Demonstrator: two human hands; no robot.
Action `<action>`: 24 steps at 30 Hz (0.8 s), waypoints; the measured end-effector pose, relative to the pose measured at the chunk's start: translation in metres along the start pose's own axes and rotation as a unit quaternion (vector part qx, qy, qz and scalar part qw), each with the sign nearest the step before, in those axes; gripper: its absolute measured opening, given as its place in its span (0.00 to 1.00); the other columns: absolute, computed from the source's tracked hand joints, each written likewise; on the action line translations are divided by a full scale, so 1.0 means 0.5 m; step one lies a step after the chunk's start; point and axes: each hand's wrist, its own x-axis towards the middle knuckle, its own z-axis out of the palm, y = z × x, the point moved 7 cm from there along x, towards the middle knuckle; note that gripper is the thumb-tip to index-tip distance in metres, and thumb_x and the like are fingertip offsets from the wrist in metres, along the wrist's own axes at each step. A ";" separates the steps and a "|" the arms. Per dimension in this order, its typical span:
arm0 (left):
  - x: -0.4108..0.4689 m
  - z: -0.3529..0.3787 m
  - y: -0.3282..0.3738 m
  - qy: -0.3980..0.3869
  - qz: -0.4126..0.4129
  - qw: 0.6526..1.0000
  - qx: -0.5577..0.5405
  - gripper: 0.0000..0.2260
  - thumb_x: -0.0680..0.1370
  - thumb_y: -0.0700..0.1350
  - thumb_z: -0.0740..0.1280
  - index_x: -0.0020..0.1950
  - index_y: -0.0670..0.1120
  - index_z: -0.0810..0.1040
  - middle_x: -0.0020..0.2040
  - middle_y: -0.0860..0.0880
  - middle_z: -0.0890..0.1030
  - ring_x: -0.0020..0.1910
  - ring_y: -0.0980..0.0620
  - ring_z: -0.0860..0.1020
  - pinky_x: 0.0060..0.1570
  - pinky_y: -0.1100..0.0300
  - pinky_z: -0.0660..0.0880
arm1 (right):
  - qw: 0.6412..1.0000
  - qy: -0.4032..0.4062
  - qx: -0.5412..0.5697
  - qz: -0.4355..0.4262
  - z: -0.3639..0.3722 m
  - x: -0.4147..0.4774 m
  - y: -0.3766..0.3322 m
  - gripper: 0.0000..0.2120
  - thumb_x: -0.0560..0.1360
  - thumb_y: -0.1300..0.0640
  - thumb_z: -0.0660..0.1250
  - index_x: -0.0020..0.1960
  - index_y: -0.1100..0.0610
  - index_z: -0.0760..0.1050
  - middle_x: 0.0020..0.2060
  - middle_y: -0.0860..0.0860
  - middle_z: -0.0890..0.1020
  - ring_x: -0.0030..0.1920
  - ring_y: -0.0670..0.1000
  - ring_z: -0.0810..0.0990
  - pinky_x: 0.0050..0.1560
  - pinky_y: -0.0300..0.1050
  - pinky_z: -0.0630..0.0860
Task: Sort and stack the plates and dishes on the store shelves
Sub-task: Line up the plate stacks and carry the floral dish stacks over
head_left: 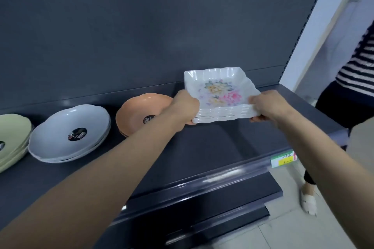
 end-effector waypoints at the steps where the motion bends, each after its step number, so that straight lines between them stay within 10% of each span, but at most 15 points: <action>1: 0.010 0.011 -0.004 0.010 -0.005 1.000 0.007 0.11 0.75 0.34 0.54 0.37 0.43 0.72 0.38 0.43 0.79 0.48 0.37 0.82 0.50 0.40 0.79 | 1.000 -0.012 -0.001 -0.003 0.002 0.022 0.008 0.06 0.77 0.65 0.60 0.47 0.66 0.74 0.36 0.58 0.77 0.27 0.55 0.77 0.27 0.43 0.78; 8: 0.057 0.094 -0.034 0.052 -0.089 0.995 -0.009 0.09 0.77 0.33 0.54 0.45 0.41 0.72 0.48 0.40 0.77 0.47 0.40 0.79 0.51 0.43 0.79 | 0.994 -0.099 -0.048 -0.003 0.014 0.160 0.053 0.11 0.75 0.66 0.61 0.54 0.71 0.75 0.40 0.63 0.78 0.27 0.58 0.76 0.43 0.56 0.81; 13: 0.075 0.126 -0.051 0.075 -0.102 0.992 -0.019 0.09 0.78 0.33 0.55 0.40 0.41 0.70 0.41 0.43 0.74 0.40 0.45 0.76 0.47 0.44 0.79 | 0.990 -0.134 -0.037 -0.014 0.027 0.211 0.087 0.09 0.74 0.64 0.60 0.48 0.68 0.76 0.33 0.60 0.79 0.21 0.54 0.77 0.27 0.42 0.76; 24: 0.107 0.152 -0.075 0.098 -0.100 0.990 -0.006 0.10 0.77 0.32 0.52 0.45 0.40 0.72 0.43 0.45 0.74 0.38 0.50 0.74 0.45 0.47 0.79 | 0.985 -0.172 -0.022 -0.023 0.057 0.250 0.123 0.12 0.77 0.60 0.57 0.54 0.64 0.76 0.51 0.58 0.79 0.47 0.59 0.81 0.35 0.46 0.82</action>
